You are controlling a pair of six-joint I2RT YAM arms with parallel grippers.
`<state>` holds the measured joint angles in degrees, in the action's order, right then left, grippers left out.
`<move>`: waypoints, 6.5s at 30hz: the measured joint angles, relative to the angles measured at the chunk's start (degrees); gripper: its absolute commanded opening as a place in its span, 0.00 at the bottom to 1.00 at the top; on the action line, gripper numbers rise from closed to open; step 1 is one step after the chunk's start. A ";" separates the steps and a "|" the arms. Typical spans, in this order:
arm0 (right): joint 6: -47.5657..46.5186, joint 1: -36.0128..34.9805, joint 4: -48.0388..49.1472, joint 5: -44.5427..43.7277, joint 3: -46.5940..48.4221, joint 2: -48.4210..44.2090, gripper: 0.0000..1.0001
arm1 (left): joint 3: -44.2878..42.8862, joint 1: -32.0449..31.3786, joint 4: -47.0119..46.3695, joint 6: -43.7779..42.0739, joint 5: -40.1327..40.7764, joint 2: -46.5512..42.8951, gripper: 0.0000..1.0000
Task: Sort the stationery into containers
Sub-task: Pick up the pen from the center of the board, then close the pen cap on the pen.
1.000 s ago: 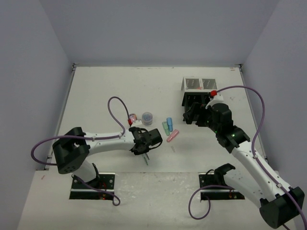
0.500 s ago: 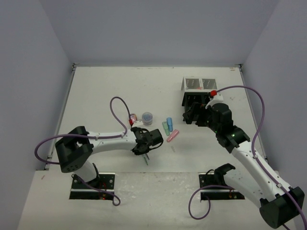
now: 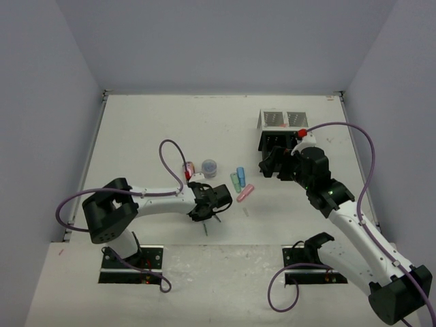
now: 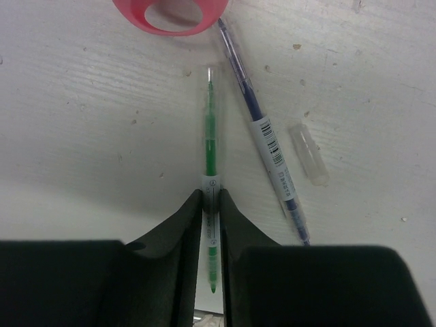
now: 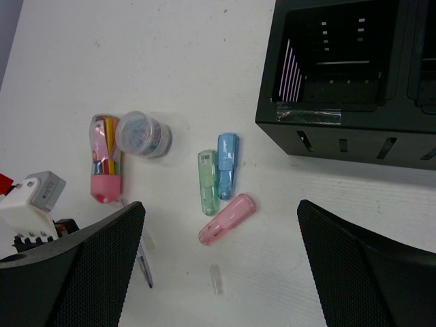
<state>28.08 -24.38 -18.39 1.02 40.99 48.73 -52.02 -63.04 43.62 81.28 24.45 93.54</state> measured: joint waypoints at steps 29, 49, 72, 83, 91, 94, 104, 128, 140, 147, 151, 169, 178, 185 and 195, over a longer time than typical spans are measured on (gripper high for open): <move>-0.02 0.00 0.61 1.53 -0.22 0.00 0.94 | 3.71 0.02 -0.75 -1.54 0.02 -8.67 0.00; 0.86 -12.05 -9.65 0.98 5.81 17.18 0.66 | -0.88 0.02 -3.62 -28.08 13.91 -49.03 0.00; 5.38 -24.45 -17.06 -4.62 8.26 40.06 0.40 | 0.50 0.02 1.94 -37.58 22.88 -63.75 0.00; 5.57 -25.84 -16.87 -5.86 11.13 44.35 0.15 | 0.50 0.02 2.40 -37.58 22.88 -63.02 0.00; 6.28 -27.84 -16.41 -6.14 11.20 44.42 0.00 | 0.51 0.02 2.40 -37.18 22.75 -62.87 0.00; 6.21 -28.44 -15.14 -5.39 9.87 42.76 0.00 | 1.30 0.02 2.30 -35.84 21.97 -63.01 0.00; 9.32 -36.66 14.12 17.76 -3.05 16.12 0.00 | 19.51 0.04 -24.68 -36.41 8.44 -70.70 0.00; 6.02 -46.93 34.55 6.77 -12.50 1.81 0.00 | 32.12 0.04 -68.07 -36.22 -11.37 -66.14 0.00; 2.35 -46.93 30.18 1.43 -10.23 0.21 0.00 | 25.87 0.04 -57.77 -34.31 -10.67 -62.39 0.00; 1.38 -46.93 28.71 1.17 -9.14 -1.12 0.00 | 24.88 0.04 -55.48 -34.39 -10.30 -61.29 0.00; 1.13 -46.93 28.50 0.93 -9.07 -1.20 0.00 | 24.47 0.04 -55.06 -34.39 -10.31 -61.09 0.00; 0.65 -46.93 25.18 -1.30 -5.23 0.06 0.00 | 24.51 0.04 -55.76 -34.39 -10.85 -60.96 0.00; 3.38 -46.99 24.20 -1.97 -2.63 1.51 0.00 | 26.66 0.04 -58.64 -34.39 -10.60 -64.26 0.00; 5.52 -46.99 21.66 -2.07 -0.62 2.74 0.00 | 28.71 0.04 -62.18 -36.23 -11.76 -64.82 0.00; 6.38 -47.04 19.96 -3.15 -0.07 2.64 0.00 | 32.02 0.10 -68.80 -39.86 -14.71 -64.81 0.00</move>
<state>34.45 -71.42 1.56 -2.13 40.93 51.37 -20.01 -62.94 -25.18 41.42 9.75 28.74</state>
